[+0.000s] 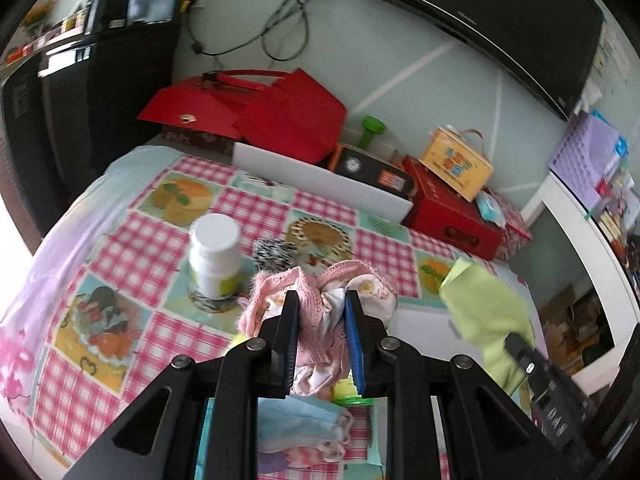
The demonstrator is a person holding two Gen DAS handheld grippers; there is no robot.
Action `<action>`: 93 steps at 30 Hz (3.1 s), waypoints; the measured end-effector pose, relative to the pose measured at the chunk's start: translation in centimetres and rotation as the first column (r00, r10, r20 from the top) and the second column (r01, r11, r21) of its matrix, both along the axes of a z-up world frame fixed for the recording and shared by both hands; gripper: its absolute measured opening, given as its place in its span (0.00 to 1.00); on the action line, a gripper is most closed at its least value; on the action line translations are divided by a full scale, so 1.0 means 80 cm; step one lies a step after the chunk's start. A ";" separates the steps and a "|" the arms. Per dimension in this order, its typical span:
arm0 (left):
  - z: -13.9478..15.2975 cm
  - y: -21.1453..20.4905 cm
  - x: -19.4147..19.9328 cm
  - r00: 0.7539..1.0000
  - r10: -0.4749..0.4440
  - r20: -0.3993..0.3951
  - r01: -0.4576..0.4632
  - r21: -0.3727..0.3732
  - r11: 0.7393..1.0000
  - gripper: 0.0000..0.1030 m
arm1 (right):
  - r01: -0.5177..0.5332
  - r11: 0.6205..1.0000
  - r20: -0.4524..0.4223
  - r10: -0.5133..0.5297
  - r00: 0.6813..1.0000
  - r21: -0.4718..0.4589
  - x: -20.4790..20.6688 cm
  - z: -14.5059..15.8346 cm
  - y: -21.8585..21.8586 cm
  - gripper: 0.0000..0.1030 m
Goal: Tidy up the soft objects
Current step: 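Lift and carry the pink clothes with left tool while right carries green cloth to tray, then open left tool over the tray while right tool releases the green cloth there, then withdraw both tools from the tray back toward the remaining items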
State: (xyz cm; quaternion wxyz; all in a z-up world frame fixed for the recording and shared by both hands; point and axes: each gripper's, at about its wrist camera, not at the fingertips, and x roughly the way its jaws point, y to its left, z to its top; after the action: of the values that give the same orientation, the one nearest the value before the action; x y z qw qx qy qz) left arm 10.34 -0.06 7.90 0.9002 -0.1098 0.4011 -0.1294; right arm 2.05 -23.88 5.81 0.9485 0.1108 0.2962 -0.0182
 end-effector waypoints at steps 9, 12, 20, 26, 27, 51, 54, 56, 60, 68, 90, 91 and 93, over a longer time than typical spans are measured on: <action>-0.010 -0.072 -0.006 0.990 -0.143 -0.002 0.143 0.040 0.989 0.22 | 0.176 0.984 -0.004 -0.176 0.984 -0.021 -0.013 0.003 -0.071 0.09; -0.018 -0.097 -0.006 0.981 -0.191 -0.010 0.192 0.049 0.980 0.22 | 0.218 0.975 -0.009 -0.219 0.976 -0.039 -0.016 0.001 -0.084 0.09; -0.053 -0.156 -0.005 0.955 -0.293 -0.048 0.296 0.065 0.953 0.22 | 0.322 0.946 -0.043 -0.324 0.945 -0.049 -0.024 -0.013 -0.125 0.09; -0.075 -0.183 0.000 0.949 -0.314 -0.042 0.316 0.083 0.945 0.22 | 0.340 0.940 -0.112 -0.341 0.933 -0.029 -0.010 -0.041 -0.141 0.09; -0.081 -0.186 0.003 0.947 -0.317 -0.045 0.320 0.089 0.943 0.22 | 0.342 0.939 -0.124 -0.343 0.931 -0.034 -0.007 -0.046 -0.142 0.09; -0.153 -0.236 0.048 0.942 -0.301 -0.150 0.322 0.146 0.935 0.23 | 0.327 0.945 -0.339 -0.317 0.886 -0.031 0.049 -0.142 -0.163 0.12; -0.153 -0.236 0.047 0.939 -0.306 -0.156 0.329 0.149 0.933 0.29 | 0.330 0.943 -0.343 -0.323 0.882 -0.038 0.049 -0.144 -0.163 0.12; -0.150 -0.235 0.046 0.941 -0.303 -0.151 0.325 0.155 0.933 0.33 | 0.329 0.943 -0.338 -0.326 0.883 -0.049 0.049 -0.141 -0.161 0.12; -0.143 -0.232 0.046 0.945 -0.294 -0.144 0.315 0.157 0.936 0.52 | 0.328 0.943 -0.337 -0.329 0.882 -0.063 0.048 -0.137 -0.160 0.13; -0.119 -0.220 0.043 0.953 -0.281 -0.110 0.294 0.130 0.947 0.74 | 0.328 0.940 -0.286 -0.341 0.896 -0.094 0.039 -0.113 -0.155 0.52; -0.104 -0.167 0.052 0.986 -0.138 -0.095 0.148 0.101 0.984 0.98 | 0.276 0.954 -0.283 -0.299 0.911 -0.119 0.039 -0.109 -0.139 1.00; -0.103 -0.165 0.052 0.986 -0.135 -0.093 0.145 0.103 0.984 0.98 | 0.273 0.955 -0.284 -0.296 0.912 -0.120 0.039 -0.109 -0.138 1.00; -0.102 -0.163 0.051 0.988 -0.131 -0.084 0.139 0.103 0.985 0.98 | 0.267 0.956 -0.284 -0.290 0.914 -0.119 0.039 -0.108 -0.137 1.00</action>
State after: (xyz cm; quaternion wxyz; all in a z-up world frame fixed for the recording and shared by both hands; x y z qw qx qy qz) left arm 14.40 -13.10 -0.25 0.8779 -0.0380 0.4484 -0.1637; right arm 5.21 -34.83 -2.84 0.8841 0.1108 0.4163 -0.1812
